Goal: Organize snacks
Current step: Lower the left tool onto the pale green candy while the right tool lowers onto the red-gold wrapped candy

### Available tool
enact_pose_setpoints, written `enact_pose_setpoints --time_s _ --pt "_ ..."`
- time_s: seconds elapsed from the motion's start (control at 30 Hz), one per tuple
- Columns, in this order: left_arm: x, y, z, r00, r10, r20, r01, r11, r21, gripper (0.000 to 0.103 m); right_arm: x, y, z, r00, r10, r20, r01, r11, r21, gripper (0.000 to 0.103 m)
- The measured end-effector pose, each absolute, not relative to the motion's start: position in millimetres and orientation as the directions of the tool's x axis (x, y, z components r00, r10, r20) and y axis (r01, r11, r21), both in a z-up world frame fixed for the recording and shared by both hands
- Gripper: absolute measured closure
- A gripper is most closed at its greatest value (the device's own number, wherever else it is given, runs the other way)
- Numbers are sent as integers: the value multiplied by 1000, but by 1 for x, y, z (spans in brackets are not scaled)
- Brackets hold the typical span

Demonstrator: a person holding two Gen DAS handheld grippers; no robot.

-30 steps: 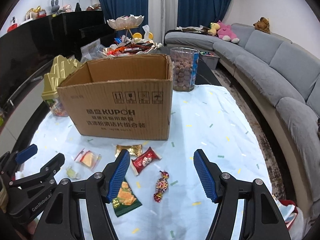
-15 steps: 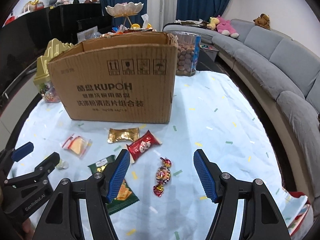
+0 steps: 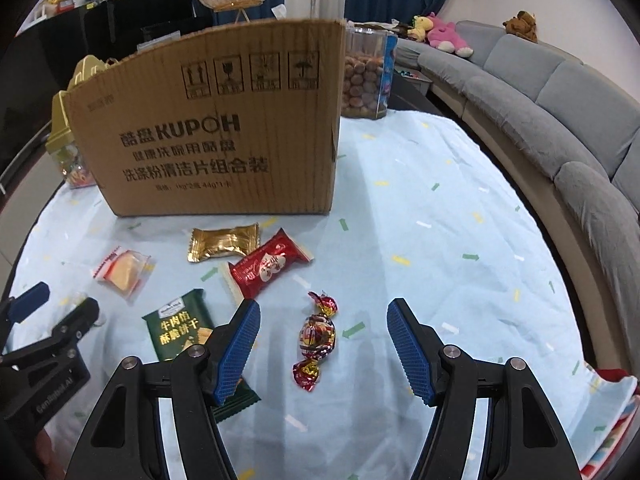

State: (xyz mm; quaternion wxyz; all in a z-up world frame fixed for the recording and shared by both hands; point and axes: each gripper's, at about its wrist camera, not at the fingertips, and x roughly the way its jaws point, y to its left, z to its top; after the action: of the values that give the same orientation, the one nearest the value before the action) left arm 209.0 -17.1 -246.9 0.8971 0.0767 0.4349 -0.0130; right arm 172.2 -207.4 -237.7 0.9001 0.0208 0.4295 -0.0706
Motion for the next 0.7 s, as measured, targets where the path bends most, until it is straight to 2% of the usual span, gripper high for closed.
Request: enact_pose_setpoints --time_s 0.47,0.57,0.63,0.7 --pt "217 -18 -263 592 47 -805 65 992 106 31 180 -215 -255 586 -113 -802 179 984 -7 36" --pt "218 -16 -263 594 33 -804 67 994 90 36 181 -216 -258 579 -106 -808 176 984 -4 37" --pt "219 -15 -264 596 21 -803 74 994 82 41 180 -218 -259 580 -104 -808 182 983 4 39" --pt "218 -17 -264 598 15 -802 86 993 83 46 181 -220 -258 579 -101 -809 185 983 10 50"
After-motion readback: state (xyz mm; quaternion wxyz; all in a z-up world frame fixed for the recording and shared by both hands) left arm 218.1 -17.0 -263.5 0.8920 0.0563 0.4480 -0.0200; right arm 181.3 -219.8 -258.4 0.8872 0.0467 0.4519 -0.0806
